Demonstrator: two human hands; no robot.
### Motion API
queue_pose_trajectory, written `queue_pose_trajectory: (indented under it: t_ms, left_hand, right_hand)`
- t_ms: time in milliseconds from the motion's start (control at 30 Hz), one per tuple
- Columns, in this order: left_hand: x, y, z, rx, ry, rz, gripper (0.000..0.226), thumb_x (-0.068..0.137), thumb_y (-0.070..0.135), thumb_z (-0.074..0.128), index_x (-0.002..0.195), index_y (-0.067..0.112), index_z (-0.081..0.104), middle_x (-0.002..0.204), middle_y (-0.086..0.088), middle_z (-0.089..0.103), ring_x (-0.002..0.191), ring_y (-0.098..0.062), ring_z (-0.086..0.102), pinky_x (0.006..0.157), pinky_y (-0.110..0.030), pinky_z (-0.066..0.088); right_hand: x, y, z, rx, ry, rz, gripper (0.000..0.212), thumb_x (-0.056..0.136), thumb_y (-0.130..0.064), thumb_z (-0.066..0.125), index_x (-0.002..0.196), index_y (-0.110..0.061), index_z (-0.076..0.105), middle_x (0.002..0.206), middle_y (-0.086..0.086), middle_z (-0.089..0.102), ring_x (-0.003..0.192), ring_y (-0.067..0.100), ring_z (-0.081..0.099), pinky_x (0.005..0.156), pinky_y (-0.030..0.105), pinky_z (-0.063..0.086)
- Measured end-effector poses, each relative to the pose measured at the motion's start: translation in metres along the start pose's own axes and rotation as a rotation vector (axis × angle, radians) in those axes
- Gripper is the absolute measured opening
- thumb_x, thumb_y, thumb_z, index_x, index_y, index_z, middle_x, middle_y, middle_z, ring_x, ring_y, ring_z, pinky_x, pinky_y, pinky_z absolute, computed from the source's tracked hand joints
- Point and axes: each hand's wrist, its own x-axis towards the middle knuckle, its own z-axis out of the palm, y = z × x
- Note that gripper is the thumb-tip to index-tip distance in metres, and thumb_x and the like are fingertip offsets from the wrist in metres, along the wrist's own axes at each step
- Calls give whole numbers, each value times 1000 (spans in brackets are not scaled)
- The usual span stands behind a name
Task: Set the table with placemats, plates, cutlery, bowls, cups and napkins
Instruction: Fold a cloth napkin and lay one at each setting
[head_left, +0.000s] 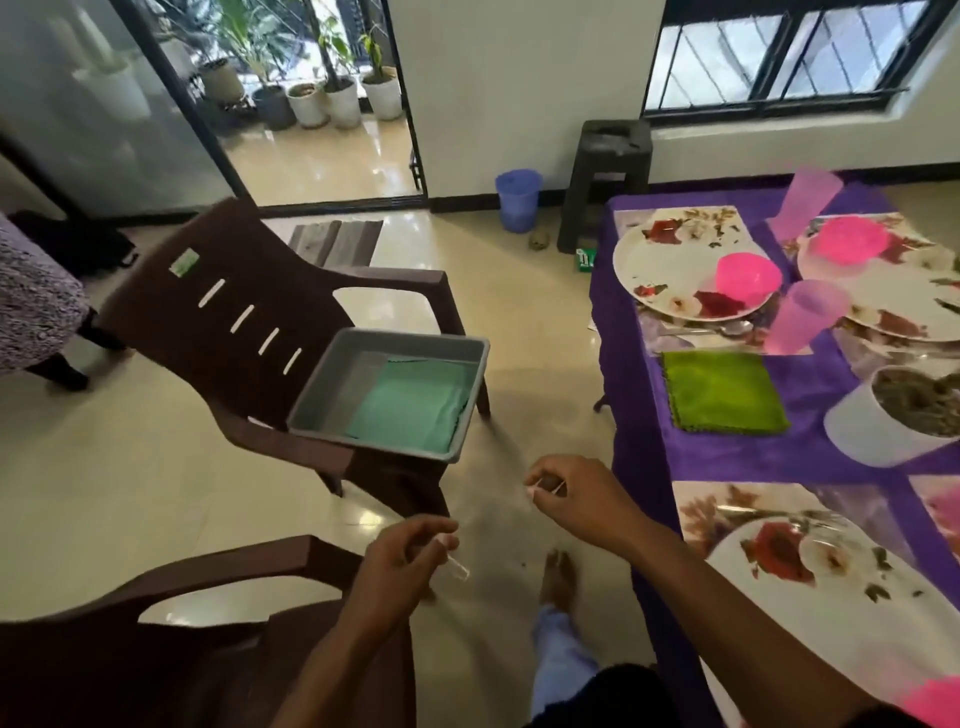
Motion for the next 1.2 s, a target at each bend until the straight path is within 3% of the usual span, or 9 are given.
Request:
queue_pose_trajectory:
  t_ms: [100,267,367,533,667,867,967,1100,1200]
  left_hand:
    - [49,16,-7,50,43,-37,27,98,20,66,97,45,77,100,5,78,93,-12,73,58,-28,60]
    - [135,61,-10,81,91,-31,19,101,15,64,106,29,76,94,8,79,86,-3,74,69,-20,57]
    - [174,72,-7,71,112,-64,17,101,11,64,105,22,77,92,5,79,81,-6,75,66,-12,53]
    - [240,77,-9,52,109,-151,15,100,13,66,101,21,78,90,-1,78,79,-19,76,72,-32,64]
    - [311,78,-22,115,38,-163,11,99,25,68,98,28,79,93,5,77,87,-13,73,66,-24,61]
    - [442,49,-75,238,102,-184,16,98,31,68,107,23,79,98,7,78,89,-11,73,90,-40,60]
    - [501,15,-93,216,122,-256,21,95,34,68,105,20,79,98,2,79,89,-19,74,89,-45,59]
    - [557,-40,-102,97,185,-377,31,83,50,60,86,24,76,86,5,79,83,-21,75,85,-51,61]
    - [600,-78,-111,52,303,-440,31,82,53,58,82,26,74,82,7,78,81,-21,75,83,-52,62]
  right_hand:
    - [57,-6,-19,-27,-34,-26,19,94,-33,66,109,-25,74,99,-9,72,89,9,67,85,38,59]
    - [156,-17,-66,-77,-77,-54,19,95,-33,65,110,-26,74,100,-10,71,88,6,66,84,36,59]
    - [205,-21,-80,-96,-114,-63,19,94,-31,66,110,-24,75,102,-7,73,90,9,67,86,37,59]
    - [277,-28,-86,-149,-161,-49,19,92,-30,65,108,-26,75,102,-8,73,91,11,68,86,41,59]
    - [344,-36,-76,-229,-177,-35,18,91,-31,64,105,-30,75,97,-10,73,85,10,67,82,40,60]
    - [451,-60,-27,-208,-168,-31,21,91,-28,65,109,-28,75,99,-5,76,85,14,70,81,33,59]
    - [499,-59,12,-209,-207,-3,27,93,-26,65,118,-26,72,103,-3,75,93,17,69,87,36,57]
    - [541,-38,67,-333,-349,-40,43,94,-32,65,136,-23,63,135,3,64,127,23,56,109,38,44]
    - [578,-20,104,-423,-455,-87,46,94,-29,62,139,-21,59,137,5,57,128,26,51,108,38,44]
